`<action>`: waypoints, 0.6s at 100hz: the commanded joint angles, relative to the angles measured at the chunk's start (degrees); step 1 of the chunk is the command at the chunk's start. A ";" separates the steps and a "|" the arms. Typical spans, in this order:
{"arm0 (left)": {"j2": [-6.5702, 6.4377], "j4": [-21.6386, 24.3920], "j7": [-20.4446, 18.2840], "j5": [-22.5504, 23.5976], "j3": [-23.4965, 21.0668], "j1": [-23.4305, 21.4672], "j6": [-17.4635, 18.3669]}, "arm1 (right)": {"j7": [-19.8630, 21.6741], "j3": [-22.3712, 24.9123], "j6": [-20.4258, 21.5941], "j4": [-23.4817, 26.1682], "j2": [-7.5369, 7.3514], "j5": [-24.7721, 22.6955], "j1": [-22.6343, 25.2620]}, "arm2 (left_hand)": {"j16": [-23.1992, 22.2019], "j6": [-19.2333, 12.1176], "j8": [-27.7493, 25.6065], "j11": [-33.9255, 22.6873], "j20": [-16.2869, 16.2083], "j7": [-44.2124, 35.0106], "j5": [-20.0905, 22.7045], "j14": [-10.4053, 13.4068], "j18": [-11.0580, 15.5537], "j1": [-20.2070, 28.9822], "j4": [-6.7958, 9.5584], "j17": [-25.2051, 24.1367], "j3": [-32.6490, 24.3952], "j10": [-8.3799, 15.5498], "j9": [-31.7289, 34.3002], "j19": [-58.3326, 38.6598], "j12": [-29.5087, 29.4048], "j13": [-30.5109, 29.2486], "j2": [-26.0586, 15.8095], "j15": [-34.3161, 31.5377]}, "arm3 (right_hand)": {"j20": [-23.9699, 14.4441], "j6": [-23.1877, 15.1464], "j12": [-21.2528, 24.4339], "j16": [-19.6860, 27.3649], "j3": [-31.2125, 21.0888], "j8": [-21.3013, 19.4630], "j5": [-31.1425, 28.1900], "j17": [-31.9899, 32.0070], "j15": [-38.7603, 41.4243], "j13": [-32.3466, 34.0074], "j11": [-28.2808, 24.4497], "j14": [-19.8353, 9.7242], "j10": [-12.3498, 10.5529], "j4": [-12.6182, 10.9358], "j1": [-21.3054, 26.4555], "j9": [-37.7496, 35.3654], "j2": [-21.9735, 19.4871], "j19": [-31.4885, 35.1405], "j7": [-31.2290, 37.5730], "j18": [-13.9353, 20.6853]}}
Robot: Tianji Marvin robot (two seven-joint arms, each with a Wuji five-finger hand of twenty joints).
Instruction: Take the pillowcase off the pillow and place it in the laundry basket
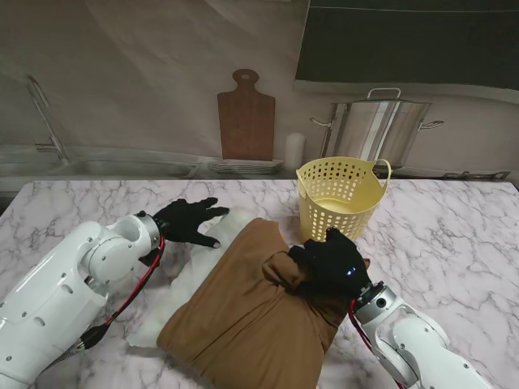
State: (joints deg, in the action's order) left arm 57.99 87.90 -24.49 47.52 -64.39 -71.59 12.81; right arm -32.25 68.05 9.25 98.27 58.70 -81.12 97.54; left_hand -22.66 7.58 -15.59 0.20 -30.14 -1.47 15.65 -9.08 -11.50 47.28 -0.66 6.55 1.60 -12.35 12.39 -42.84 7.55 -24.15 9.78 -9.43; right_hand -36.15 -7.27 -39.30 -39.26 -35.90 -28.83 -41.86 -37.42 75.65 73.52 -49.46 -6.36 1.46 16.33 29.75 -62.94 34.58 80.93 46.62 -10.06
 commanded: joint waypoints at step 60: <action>-0.79 -5.93 -11.89 -17.96 9.06 15.07 -1.26 | -5.42 -1.23 2.47 1.20 -0.97 -3.46 -1.90 | 6.70 5.40 14.57 1.85 2.61 4.39 -8.00 -1.01 2.20 -8.16 -1.35 3.05 -0.55 -2.30 -8.14 15.66 -5.39 6.26 12.56 2.28 | 0.68 -13.70 -2.73 0.72 -10.34 -4.62 -2.35 0.72 -2.08 2.64 -6.50 -8.39 -3.72 -5.67 13.40 -0.75 -7.29 -1.06 9.16 1.11</action>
State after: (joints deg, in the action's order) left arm 56.48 81.79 -33.61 30.82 -56.01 -57.60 12.23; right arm -36.90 67.05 11.69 98.65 57.78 -84.00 96.20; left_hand -16.24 12.13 -3.79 1.19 -26.33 1.41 9.16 -11.02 -11.06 38.97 -0.91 8.07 0.76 -14.42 6.23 -42.84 3.50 -16.58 18.85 -6.75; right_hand -35.78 -7.66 -39.39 -39.31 -35.90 -29.46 -41.86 -37.32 75.12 73.57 -49.47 -6.43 1.28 16.33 29.78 -62.94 33.61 80.35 47.15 -10.03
